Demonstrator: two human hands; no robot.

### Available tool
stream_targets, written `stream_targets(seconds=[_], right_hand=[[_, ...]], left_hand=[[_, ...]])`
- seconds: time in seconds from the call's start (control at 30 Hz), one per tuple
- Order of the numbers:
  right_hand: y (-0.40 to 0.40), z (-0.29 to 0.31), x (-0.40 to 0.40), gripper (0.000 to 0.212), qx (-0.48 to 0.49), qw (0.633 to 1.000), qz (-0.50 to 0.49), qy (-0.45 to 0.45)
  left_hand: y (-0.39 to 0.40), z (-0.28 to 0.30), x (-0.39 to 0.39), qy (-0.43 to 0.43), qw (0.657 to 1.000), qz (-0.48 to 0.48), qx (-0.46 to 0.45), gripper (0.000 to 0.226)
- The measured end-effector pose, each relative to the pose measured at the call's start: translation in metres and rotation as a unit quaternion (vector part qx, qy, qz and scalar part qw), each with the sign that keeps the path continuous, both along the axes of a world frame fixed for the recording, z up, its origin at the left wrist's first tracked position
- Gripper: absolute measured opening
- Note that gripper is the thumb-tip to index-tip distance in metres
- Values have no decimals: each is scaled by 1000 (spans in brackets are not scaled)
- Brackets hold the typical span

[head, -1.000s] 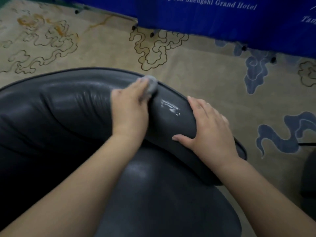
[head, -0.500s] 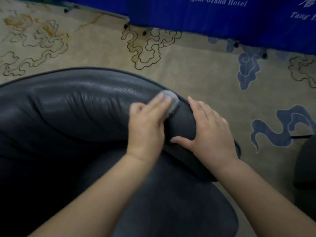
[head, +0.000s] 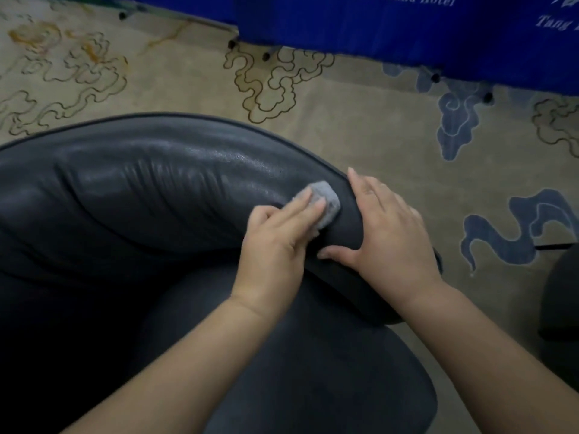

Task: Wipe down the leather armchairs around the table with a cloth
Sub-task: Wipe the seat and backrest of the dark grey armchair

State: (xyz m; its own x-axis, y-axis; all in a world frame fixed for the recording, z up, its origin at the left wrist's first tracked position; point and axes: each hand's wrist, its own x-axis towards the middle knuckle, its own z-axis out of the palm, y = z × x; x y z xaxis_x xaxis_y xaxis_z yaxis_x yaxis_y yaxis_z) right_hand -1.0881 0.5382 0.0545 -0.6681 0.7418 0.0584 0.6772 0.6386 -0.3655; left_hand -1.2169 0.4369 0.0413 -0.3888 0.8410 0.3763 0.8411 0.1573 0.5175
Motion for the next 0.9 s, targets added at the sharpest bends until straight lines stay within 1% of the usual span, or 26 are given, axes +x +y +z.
stream_targets(seconds=[0.07, 0.1, 0.17, 0.2, 0.23, 0.3, 0.37, 0.43, 0.5, 0.6, 0.67, 0.8, 0.87, 0.9], right_hand=[[-2, -2, 6, 116, 8, 1000, 2, -8], [-3, -3, 10, 117, 16, 1000, 0, -13], [-5, -5, 18, 118, 25, 999, 0, -21], [-5, -6, 21, 118, 28, 999, 0, -22], [-5, -6, 22, 119, 30, 999, 0, -22], [-6, -7, 24, 119, 35, 999, 0, -20], [-6, -9, 23, 119, 46, 999, -7, -13], [-6, -10, 22, 119, 53, 999, -7, -10], [-7, -11, 23, 121, 57, 998, -5, -17], [-9, -9, 22, 125, 55, 998, -10, -36], [-12, -7, 23, 127, 47, 997, -11, -54], [-18, -10, 27, 127, 67, 995, -16, -68], [-18, -10, 27, 127, 66, 995, -20, -70], [-18, -9, 27, 128, 65, 995, -19, -74]], left_hand=[[-8, 10, -8, 1, 1000, -30, 5, 41], [-8, 14, -21, 2, 1000, 1, 13, 43], [-2, 18, -56, -18, 989, 145, 30, 43], [2, 18, -69, -33, 980, 194, 33, 41], [6, 15, -72, -36, 978, 204, 31, 39], [10, 5, -54, -22, 987, 157, 28, 37], [12, -3, -21, -25, 995, 88, 39, 36], [7, -8, 3, -32, 998, 41, 44, 36], [0, -14, 11, -36, 999, 5, 39, 35], [-8, -21, 12, -15, 998, -52, 34, 34], [-12, -26, 11, -4, 997, -67, 29, 35], [-20, -27, 14, 6, 997, -76, 23, 33], [-28, -18, 12, -6, 996, -92, 16, 32], [-32, -11, 7, -11, 996, -85, 24, 31]])
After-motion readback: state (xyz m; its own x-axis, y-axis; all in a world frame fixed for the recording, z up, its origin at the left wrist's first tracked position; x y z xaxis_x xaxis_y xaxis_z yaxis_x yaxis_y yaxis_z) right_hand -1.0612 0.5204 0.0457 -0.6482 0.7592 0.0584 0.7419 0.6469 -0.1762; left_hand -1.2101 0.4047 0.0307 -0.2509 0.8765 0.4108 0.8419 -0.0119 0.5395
